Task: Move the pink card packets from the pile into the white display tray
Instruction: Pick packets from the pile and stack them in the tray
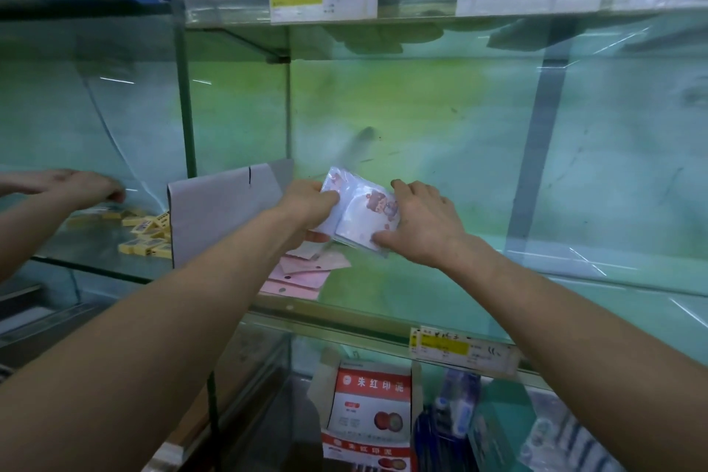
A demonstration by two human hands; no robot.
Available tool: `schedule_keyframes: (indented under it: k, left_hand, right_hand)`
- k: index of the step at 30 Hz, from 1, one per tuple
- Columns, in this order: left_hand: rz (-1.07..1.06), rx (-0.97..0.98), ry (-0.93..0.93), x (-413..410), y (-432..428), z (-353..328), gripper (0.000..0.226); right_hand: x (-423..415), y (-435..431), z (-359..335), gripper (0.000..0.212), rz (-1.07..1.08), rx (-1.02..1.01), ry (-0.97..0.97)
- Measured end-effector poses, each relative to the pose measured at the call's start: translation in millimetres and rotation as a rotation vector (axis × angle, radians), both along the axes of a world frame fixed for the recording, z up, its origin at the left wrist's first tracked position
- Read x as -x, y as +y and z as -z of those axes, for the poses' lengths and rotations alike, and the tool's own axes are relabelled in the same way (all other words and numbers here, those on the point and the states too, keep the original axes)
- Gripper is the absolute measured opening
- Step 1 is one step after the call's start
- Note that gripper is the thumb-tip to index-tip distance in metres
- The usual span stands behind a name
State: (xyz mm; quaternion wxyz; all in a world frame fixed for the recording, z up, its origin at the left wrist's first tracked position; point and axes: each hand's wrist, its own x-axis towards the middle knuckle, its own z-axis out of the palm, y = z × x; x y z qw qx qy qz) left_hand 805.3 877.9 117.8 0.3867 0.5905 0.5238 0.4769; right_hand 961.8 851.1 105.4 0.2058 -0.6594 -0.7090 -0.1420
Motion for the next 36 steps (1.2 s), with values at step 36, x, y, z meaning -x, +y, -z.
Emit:
schedule_keyframes:
  k: [36]
  left_hand:
    - [-0.136, -0.325, 1.428, -1, 18, 25, 0.033]
  right_hand:
    - [1, -22, 5, 0.038, -0.077, 0.067, -0.048]
